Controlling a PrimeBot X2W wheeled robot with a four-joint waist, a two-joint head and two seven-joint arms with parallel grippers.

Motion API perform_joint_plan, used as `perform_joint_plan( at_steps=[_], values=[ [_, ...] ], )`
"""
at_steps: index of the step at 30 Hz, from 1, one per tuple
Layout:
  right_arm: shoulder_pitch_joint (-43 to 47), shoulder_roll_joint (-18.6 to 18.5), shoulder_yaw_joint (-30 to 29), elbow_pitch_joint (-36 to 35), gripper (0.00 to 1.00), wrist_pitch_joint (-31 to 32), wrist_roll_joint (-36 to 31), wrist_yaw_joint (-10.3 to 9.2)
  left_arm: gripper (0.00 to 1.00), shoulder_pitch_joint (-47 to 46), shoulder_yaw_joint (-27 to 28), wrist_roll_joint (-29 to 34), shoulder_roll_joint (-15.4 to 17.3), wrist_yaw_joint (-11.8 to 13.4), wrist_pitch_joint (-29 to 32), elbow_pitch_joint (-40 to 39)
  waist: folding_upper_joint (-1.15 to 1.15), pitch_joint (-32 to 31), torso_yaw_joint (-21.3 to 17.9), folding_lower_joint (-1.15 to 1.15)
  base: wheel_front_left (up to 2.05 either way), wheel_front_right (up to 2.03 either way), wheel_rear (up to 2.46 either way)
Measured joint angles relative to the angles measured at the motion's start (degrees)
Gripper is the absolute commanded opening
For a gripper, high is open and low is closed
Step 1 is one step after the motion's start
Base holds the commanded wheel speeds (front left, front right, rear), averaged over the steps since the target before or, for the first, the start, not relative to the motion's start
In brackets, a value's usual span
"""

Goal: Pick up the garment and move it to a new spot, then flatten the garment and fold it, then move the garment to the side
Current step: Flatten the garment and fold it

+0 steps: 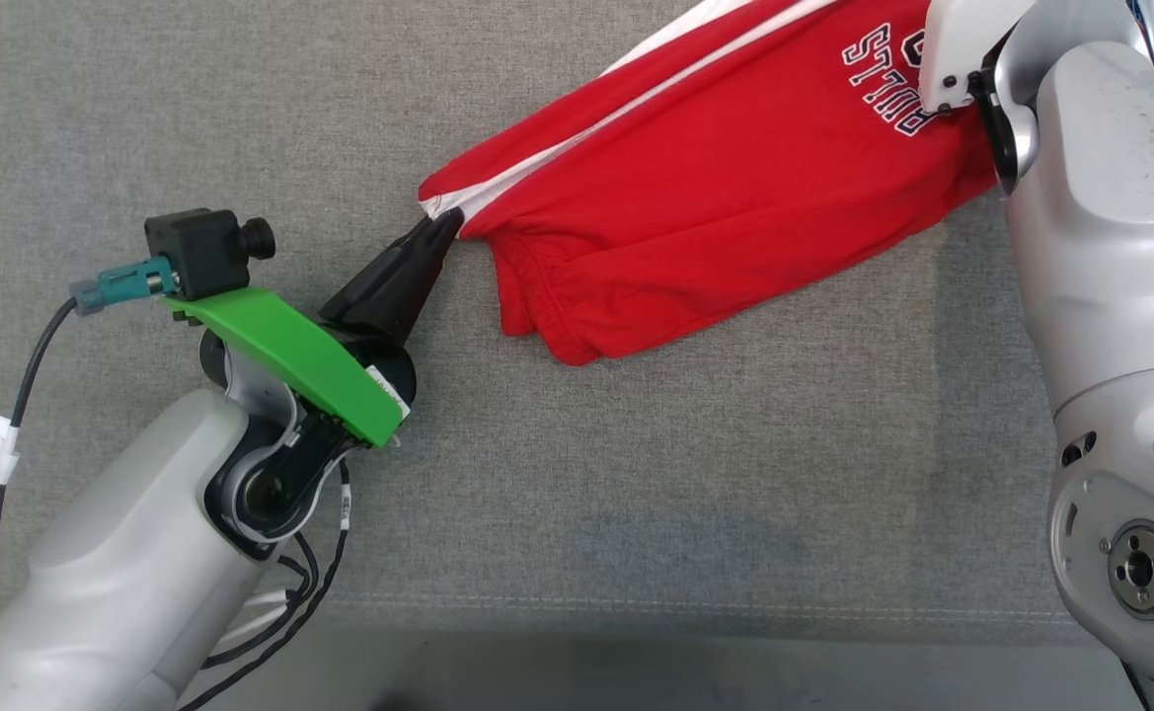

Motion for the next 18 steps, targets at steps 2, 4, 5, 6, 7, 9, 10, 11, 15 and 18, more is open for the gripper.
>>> perform_joint_plan(
  at_steps=[2, 4, 5, 6, 7, 9, 10, 11, 15, 18],
  values=[
    [0.0, 0.0, -0.6, 0.7, 1.00, -1.3, -0.4, 0.00, 0.58, -0.2, -0.7, 0.2, 0.0, 0.0, -0.3, 0.6, 0.00, -0.2, 0.0, 0.00, 0.00, 0.00, 0.00],
    [-0.1, -0.1, -0.9, 1.5, 1.00, -3.0, -0.6, -0.01, 0.98, -0.3, -1.1, 0.7, 0.0, 0.0, -0.9, 1.6, 0.00, -0.6, -0.3, 0.00, 0.00, 0.00, 0.00],
    [-0.2, -0.3, -0.9, 2.1, 1.00, -3.8, -0.6, -0.01, 1.00, -0.3, -1.2, 1.2, 0.1, 0.0, -1.6, 2.1, 0.00, -0.8, -0.4, 0.00, 0.00, 0.00, 0.00],
    [-0.2, -0.3, -0.8, 2.5, 1.00, -4.8, -0.5, -0.01, 1.00, -0.3, -1.3, 1.7, 0.1, 0.0, -2.3, 2.5, 0.00, -1.1, -0.6, 0.00, 0.00, 0.00, 0.00],
    [-0.2, -0.3, -0.5, 3.1, 1.00, -5.8, -0.5, -0.01, 1.00, -0.3, -1.3, 2.0, 0.2, 0.0, -3.0, 3.0, 0.00, -1.4, -0.8, 0.00, 0.00, 0.00, 0.00],
    [-0.3, -0.2, 0.2, 4.3, 1.00, -7.6, 0.2, -0.01, 1.00, -0.3, -1.4, 2.9, 0.7, 0.0, -4.6, 4.1, 0.00, -2.0, -1.1, 0.00, 0.00, 0.00, 0.00],
    [-0.3, -0.2, 0.7, 4.8, 1.00, -8.4, 0.7, -0.01, 1.00, -0.3, -1.4, 3.1, 0.9, 0.0, -5.3, 4.6, 0.00, -2.4, -1.3, 0.00, 0.00, 0.00, 0.00],
    [-0.3, -0.2, 1.2, 5.4, 1.00, -9.1, 1.4, -0.01, 1.00, -0.1, -1.3, 3.4, 1.0, 0.0, -6.2, 4.9, 0.00, -2.8, -1.5, 0.00, 0.00, 0.00, 0.00],
    [0.4, -0.2, 4.5, 6.7, 1.00, -10.8, 5.5, -0.01, 1.00, 1.6, 0.1, 6.5, 1.9, 1.2, -9.3, 5.6, 0.00, -4.7, -2.3, 0.00, 0.00, 0.00, 0.00],
    [3.1, -0.3, 8.3, 4.4, 1.00, -11.0, 11.2, -0.01, 1.00, 4.2, 2.7, 10.0, 2.6, 3.7, -10.4, 4.3, 0.00, -6.5, -2.9, 0.00, 0.00, 0.00, 0.00]
  ],
)
